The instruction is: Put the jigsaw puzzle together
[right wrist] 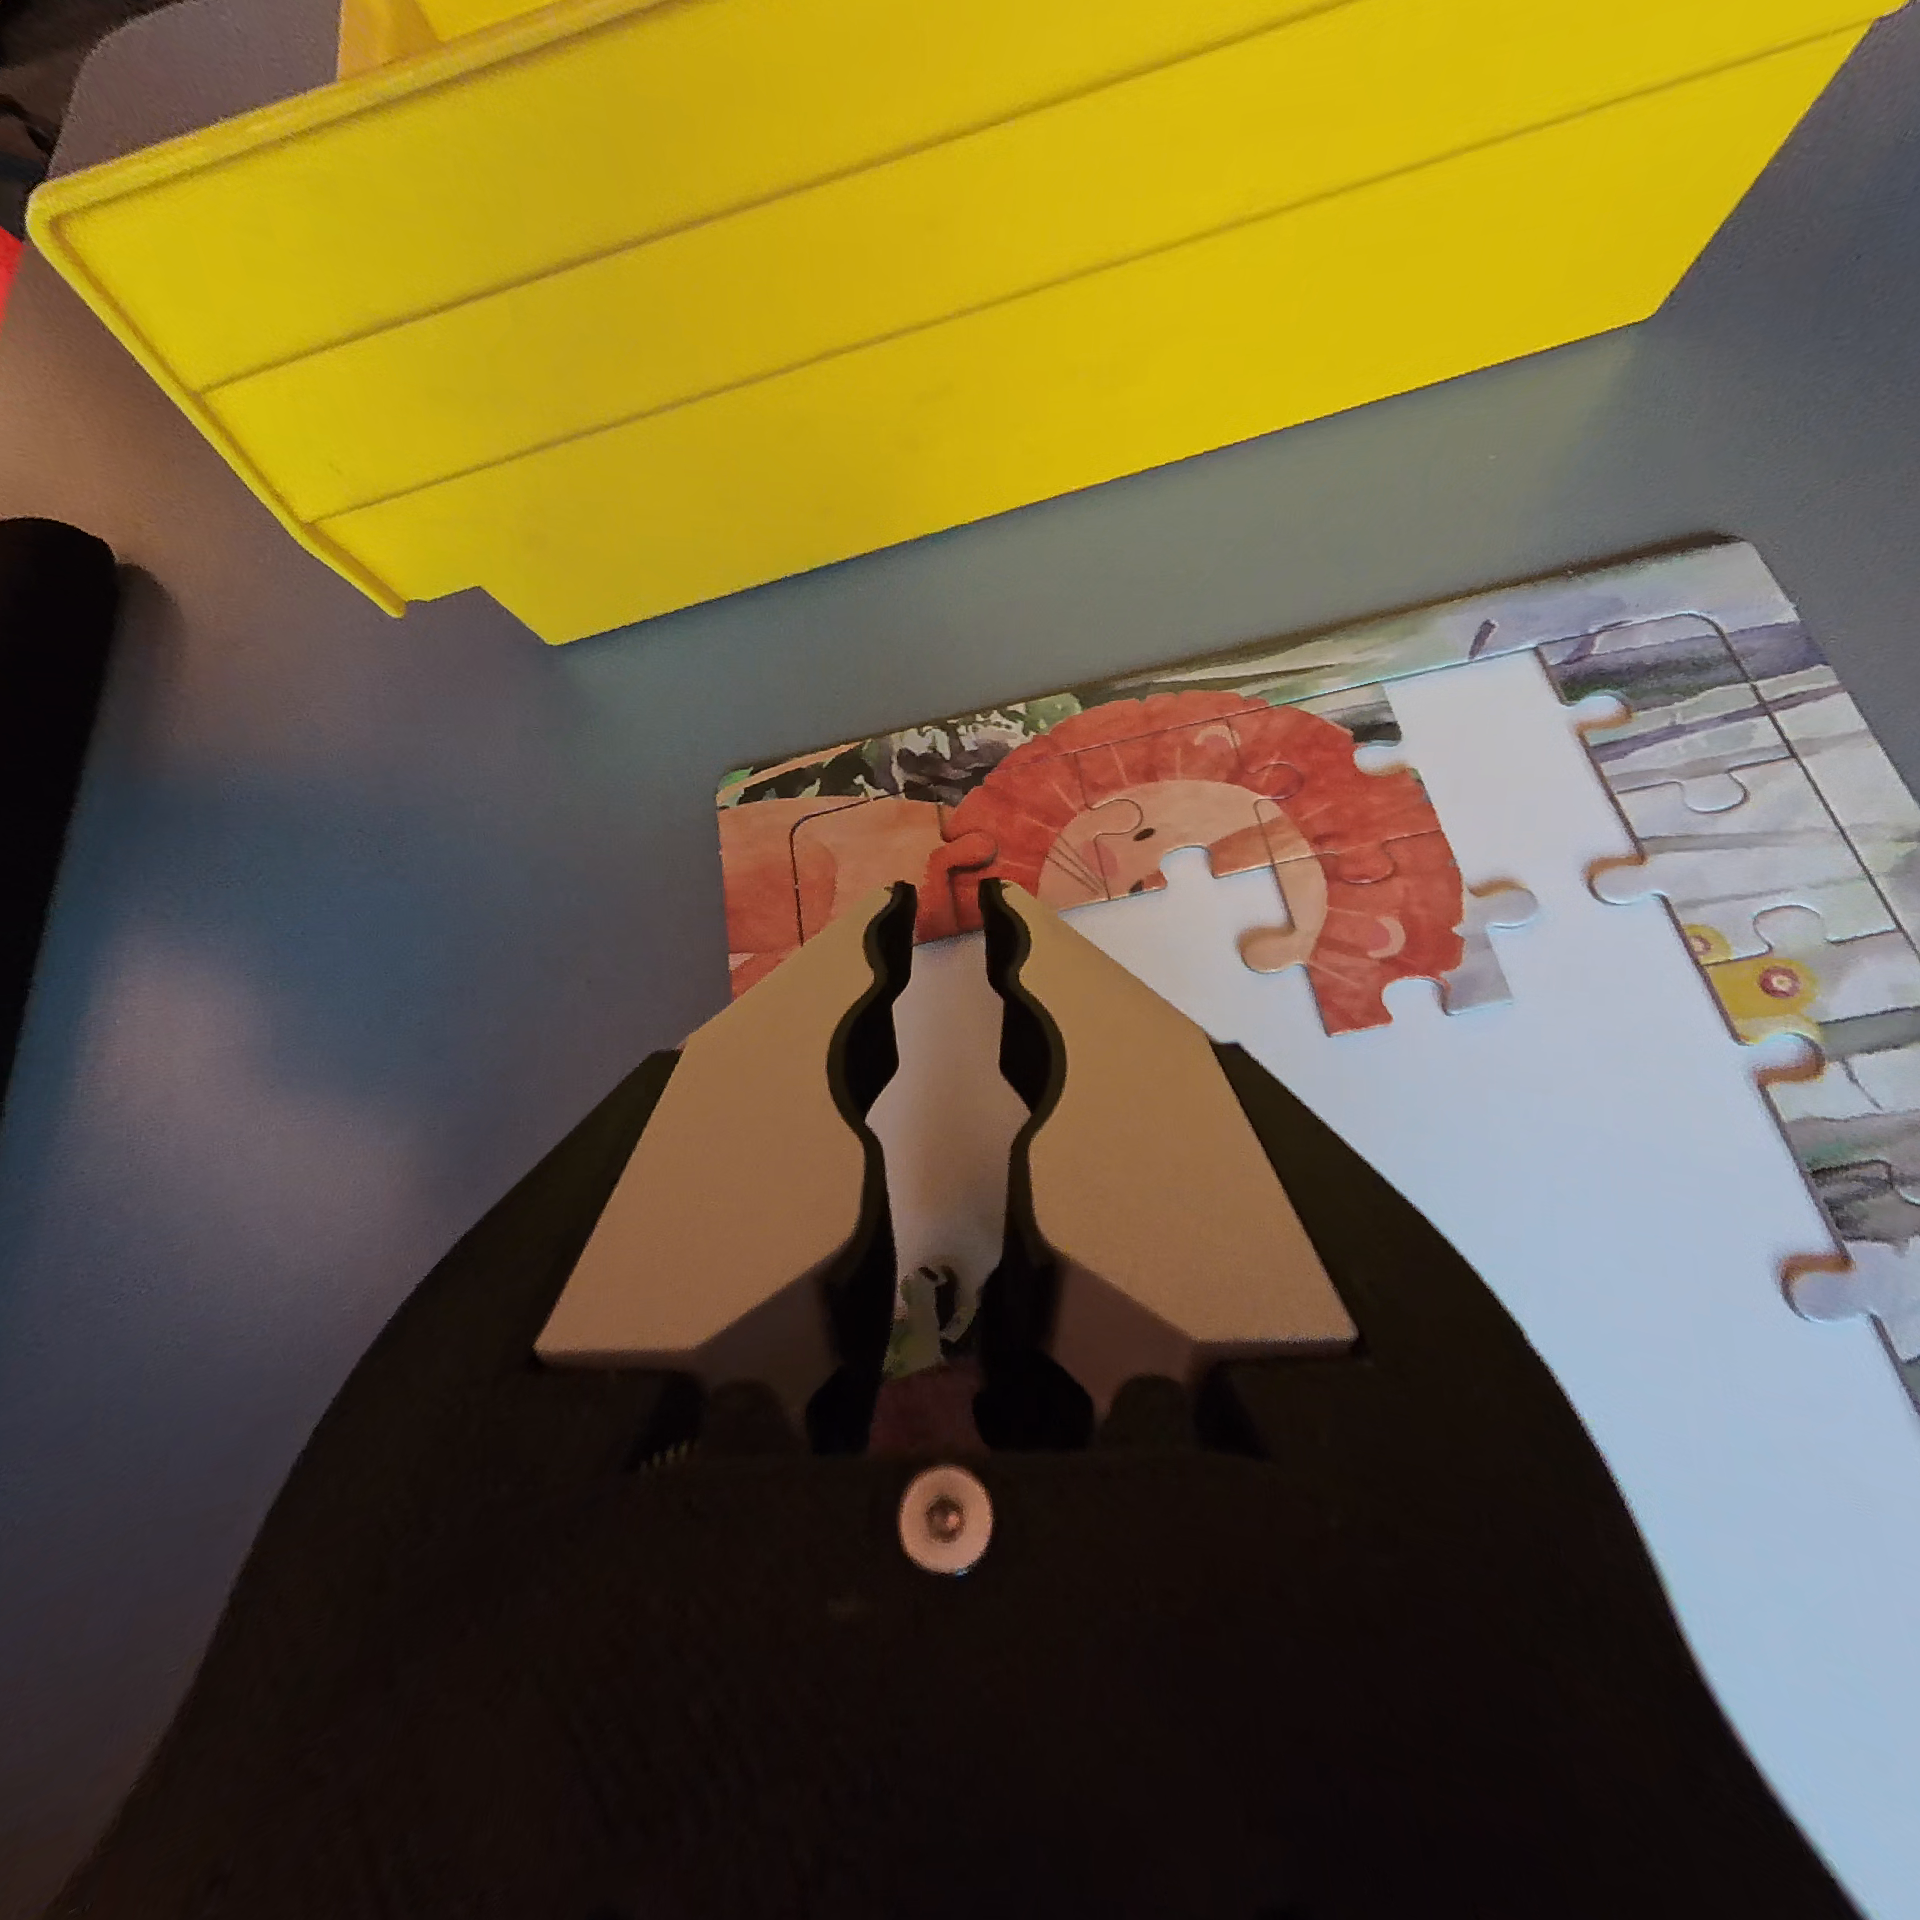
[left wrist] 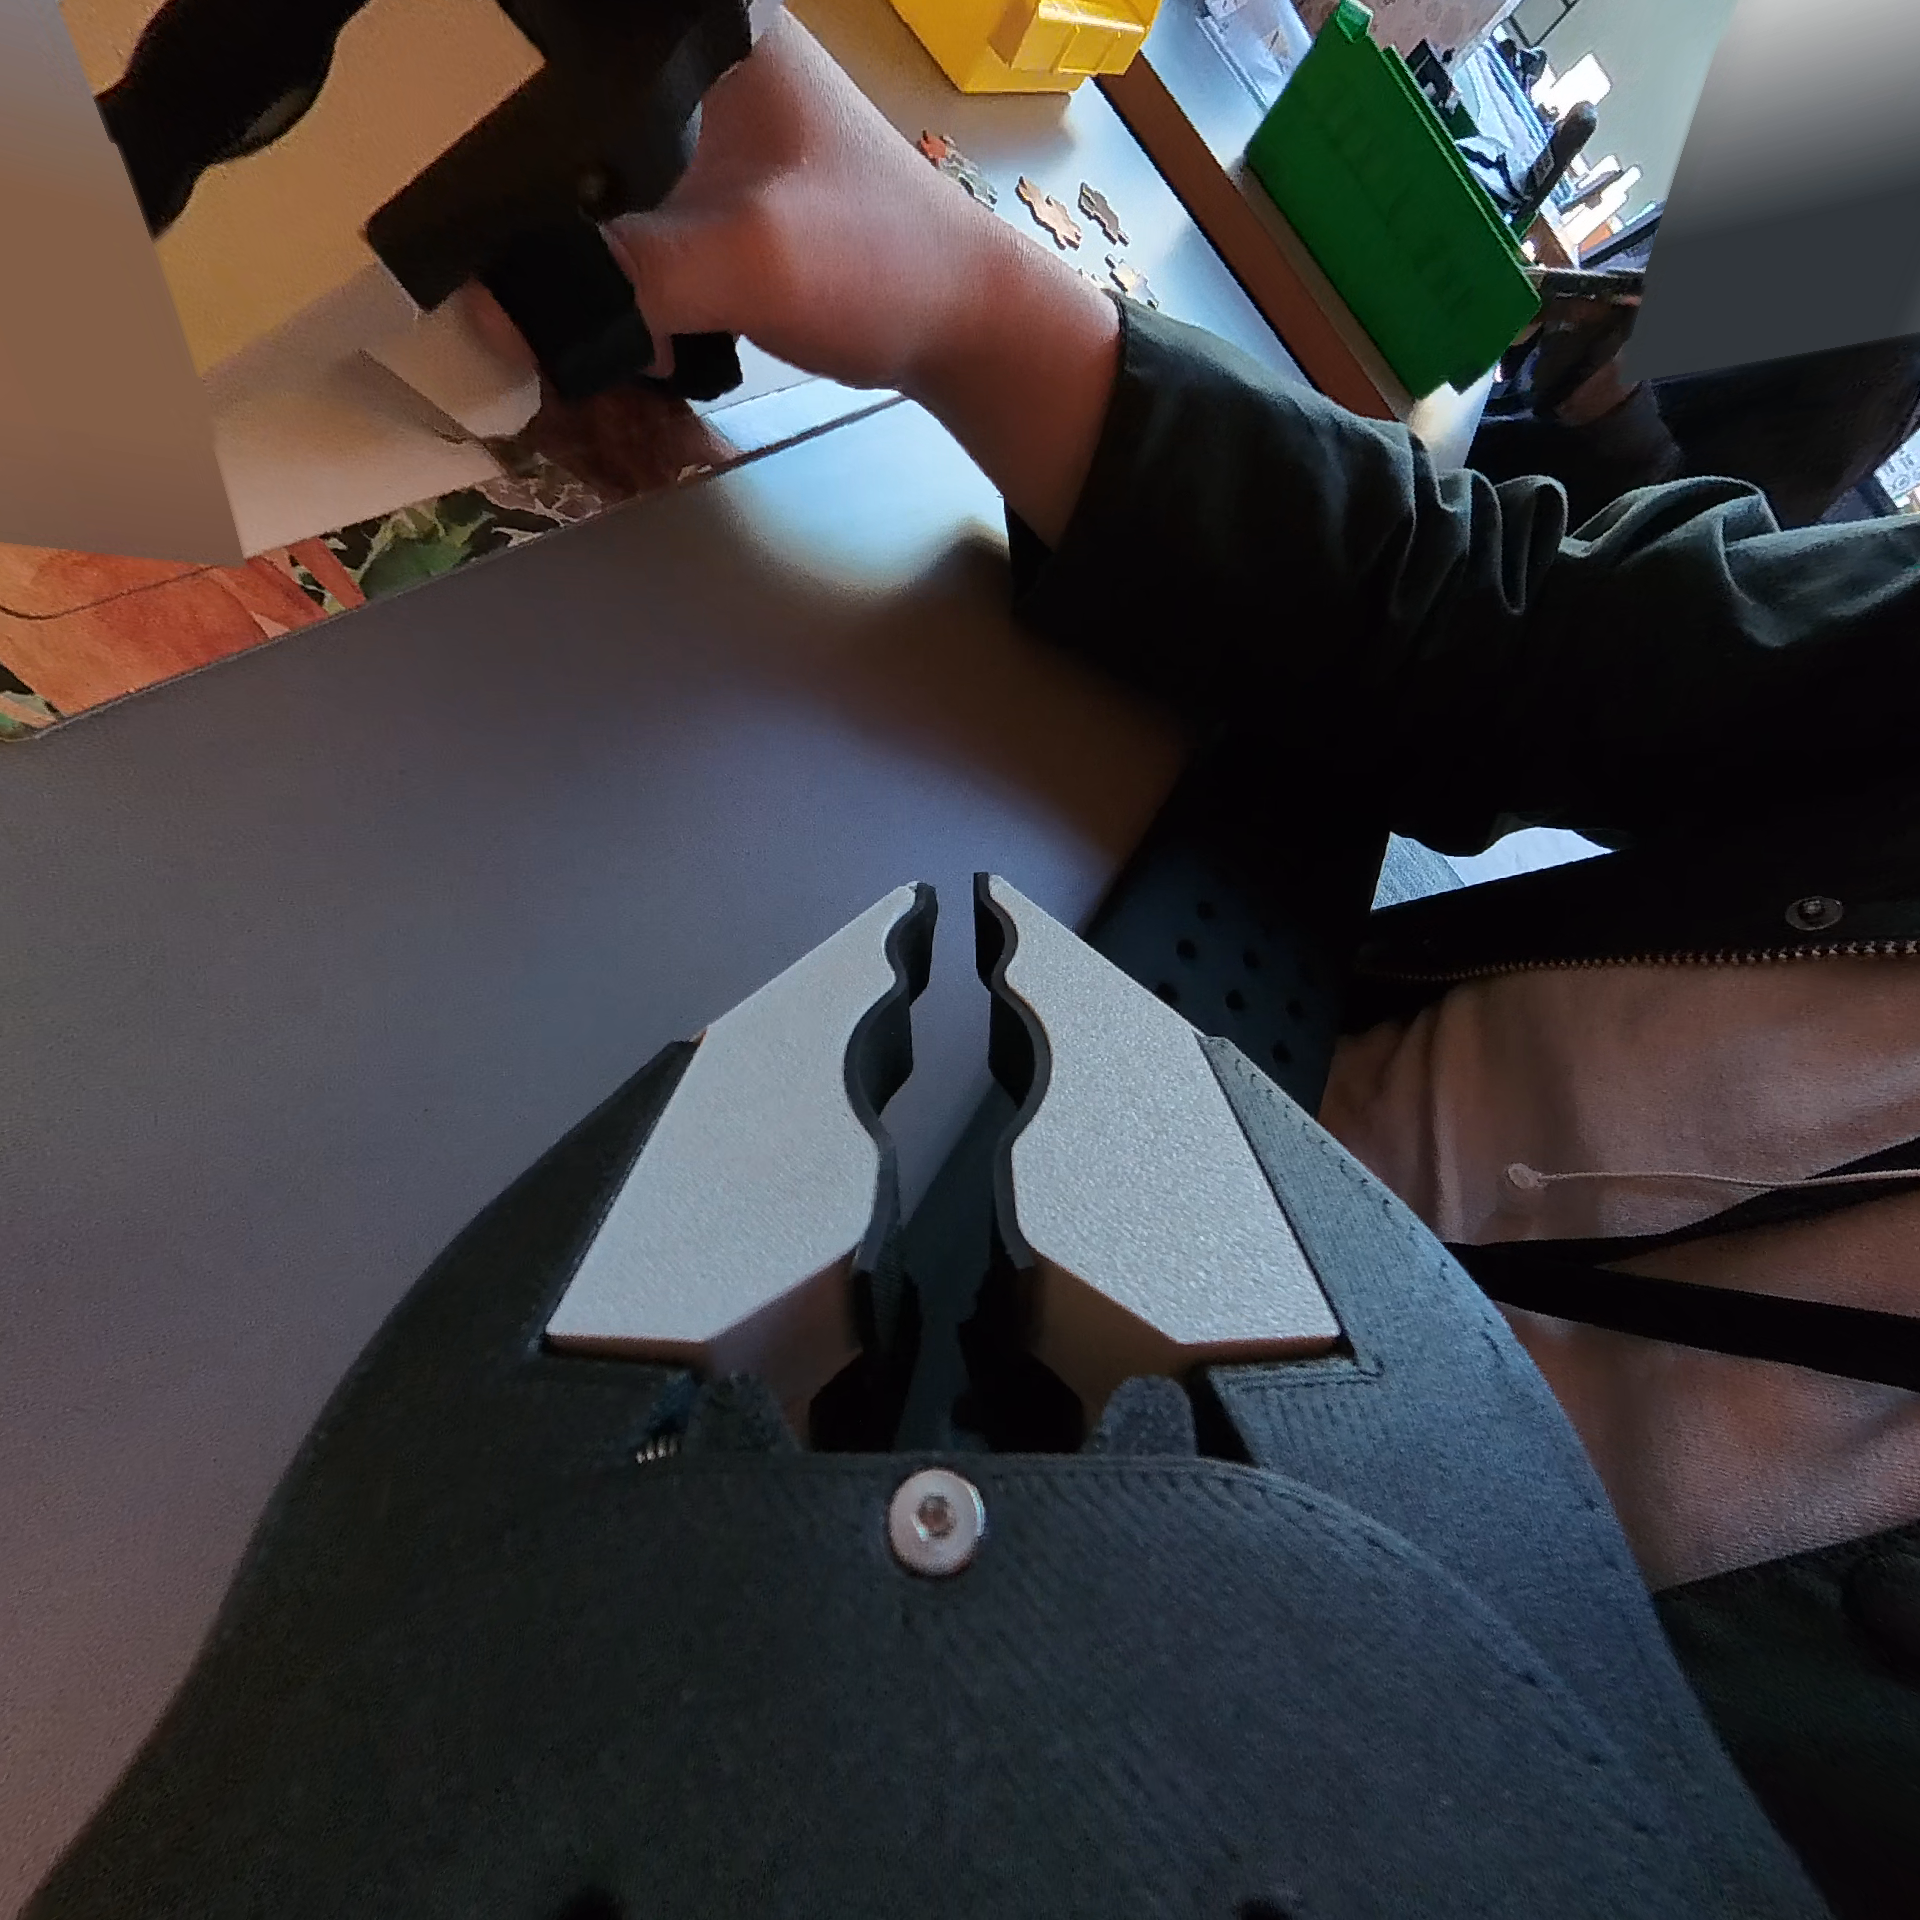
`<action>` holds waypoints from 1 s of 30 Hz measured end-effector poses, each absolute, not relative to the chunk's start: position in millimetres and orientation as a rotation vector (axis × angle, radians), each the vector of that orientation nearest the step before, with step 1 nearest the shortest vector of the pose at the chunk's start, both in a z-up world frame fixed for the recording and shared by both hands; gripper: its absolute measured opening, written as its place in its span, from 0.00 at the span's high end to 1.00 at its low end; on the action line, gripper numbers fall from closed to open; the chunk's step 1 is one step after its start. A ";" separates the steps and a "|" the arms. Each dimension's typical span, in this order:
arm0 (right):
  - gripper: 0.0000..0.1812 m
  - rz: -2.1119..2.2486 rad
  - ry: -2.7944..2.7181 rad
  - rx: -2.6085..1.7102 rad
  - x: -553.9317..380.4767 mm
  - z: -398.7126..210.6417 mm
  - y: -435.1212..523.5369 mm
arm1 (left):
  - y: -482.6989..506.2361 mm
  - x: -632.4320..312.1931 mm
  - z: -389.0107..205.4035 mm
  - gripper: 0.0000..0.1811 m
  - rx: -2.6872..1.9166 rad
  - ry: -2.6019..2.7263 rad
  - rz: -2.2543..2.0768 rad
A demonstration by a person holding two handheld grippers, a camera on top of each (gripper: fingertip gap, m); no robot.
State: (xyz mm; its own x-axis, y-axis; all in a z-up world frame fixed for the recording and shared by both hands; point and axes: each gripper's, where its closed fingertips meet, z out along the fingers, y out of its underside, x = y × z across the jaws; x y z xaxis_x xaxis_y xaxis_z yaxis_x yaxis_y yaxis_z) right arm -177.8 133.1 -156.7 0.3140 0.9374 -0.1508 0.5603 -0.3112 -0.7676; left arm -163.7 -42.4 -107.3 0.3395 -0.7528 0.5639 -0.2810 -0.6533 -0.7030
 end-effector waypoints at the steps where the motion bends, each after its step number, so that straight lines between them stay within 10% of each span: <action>1: 0.93 0.810 -1.314 -1.989 -176.7 -156.7 133.9 | -42.4 -163.9 -107.5 0.97 -2.120 0.902 -1.276; 30: 1.00 0.757 -1.273 -2.033 -189.9 -162.4 134.5 | -45.1 -162.5 -108.6 0.96 -2.125 0.900 -1.306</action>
